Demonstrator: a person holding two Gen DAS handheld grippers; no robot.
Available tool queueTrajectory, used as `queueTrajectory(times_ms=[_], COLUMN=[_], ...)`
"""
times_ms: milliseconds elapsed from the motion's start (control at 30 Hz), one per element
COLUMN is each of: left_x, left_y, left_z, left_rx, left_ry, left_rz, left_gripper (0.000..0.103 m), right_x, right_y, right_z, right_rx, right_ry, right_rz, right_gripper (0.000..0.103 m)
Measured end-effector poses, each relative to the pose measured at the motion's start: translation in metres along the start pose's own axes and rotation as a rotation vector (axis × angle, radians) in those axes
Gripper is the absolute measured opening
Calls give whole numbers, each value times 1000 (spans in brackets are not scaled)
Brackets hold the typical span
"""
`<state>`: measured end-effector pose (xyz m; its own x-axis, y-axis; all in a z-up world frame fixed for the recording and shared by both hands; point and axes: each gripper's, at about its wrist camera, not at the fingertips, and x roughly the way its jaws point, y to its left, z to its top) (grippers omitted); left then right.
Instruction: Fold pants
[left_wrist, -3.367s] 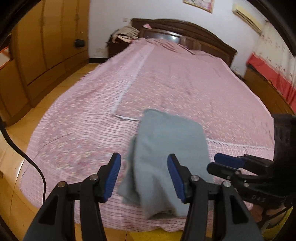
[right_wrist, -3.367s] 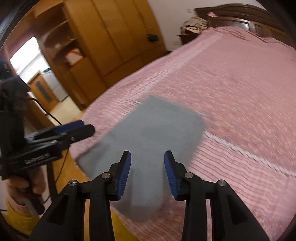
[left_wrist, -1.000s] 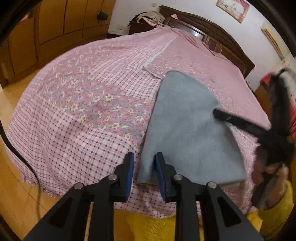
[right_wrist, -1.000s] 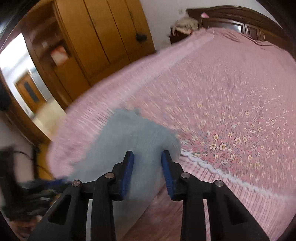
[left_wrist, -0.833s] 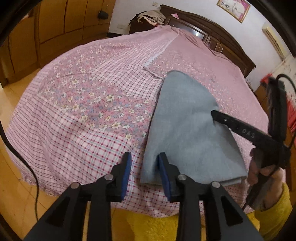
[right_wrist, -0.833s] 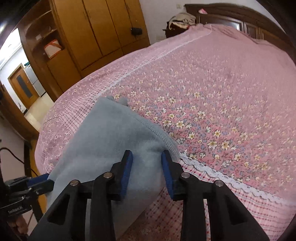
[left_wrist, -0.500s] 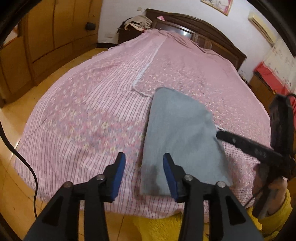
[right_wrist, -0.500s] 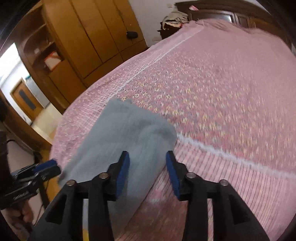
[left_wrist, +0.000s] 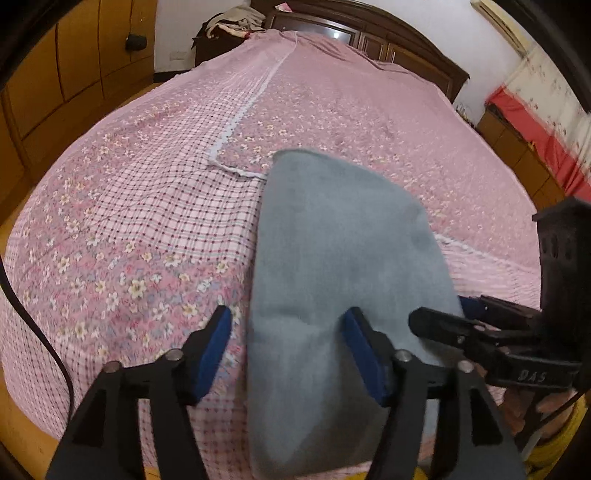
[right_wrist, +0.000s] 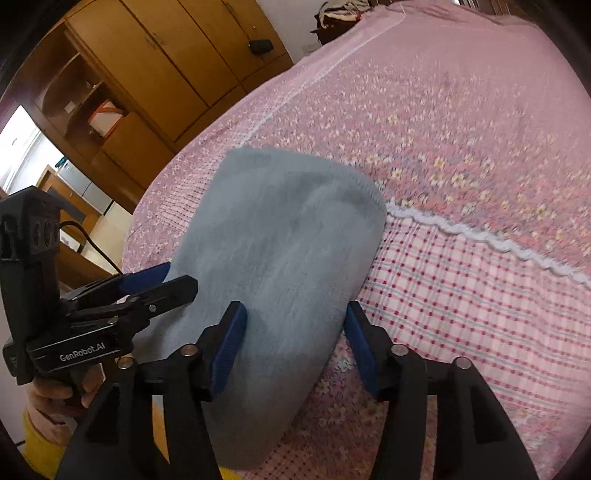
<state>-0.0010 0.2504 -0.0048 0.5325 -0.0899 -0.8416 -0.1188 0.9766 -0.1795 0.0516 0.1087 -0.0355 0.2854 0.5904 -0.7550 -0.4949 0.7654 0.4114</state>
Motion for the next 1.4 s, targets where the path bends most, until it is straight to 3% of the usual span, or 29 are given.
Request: queueTrajectory(times_ms=[167, 233, 300, 433, 600, 800, 1100, 1400], left_x=[12, 15, 14, 13, -1, -30, -58, -37], left_y=[4, 5, 2, 4, 5, -4, -61, -144], left_z=[2, 3, 3, -1, -8, -14, -1, 39], left_rx=[-18, -31, -40, -46, -89, -119, -42, 26], left_ry=[-2, -6, -21, -46, -89, -157, -245, -252], left_rz=[-63, -95, -134, -135, -144, -141, -193, -293], left_gripper=[73, 71, 61, 60, 40, 34, 34, 34], right_x=[15, 18, 18, 17, 10, -16, -79, -145], right_y=[-14, -12, -8, 5, 8, 15, -17, -71], right_z=[0, 1, 2, 4, 9, 12, 21, 16], right_rx=[56, 45, 49, 13, 17, -25, -11, 38], right_ry=[23, 30, 26, -37, -85, -135, -248, -356], right_rz=[45, 34, 32, 32, 61, 97, 119, 43], right_gripper=[63, 64, 63, 49, 27, 24, 23, 23])
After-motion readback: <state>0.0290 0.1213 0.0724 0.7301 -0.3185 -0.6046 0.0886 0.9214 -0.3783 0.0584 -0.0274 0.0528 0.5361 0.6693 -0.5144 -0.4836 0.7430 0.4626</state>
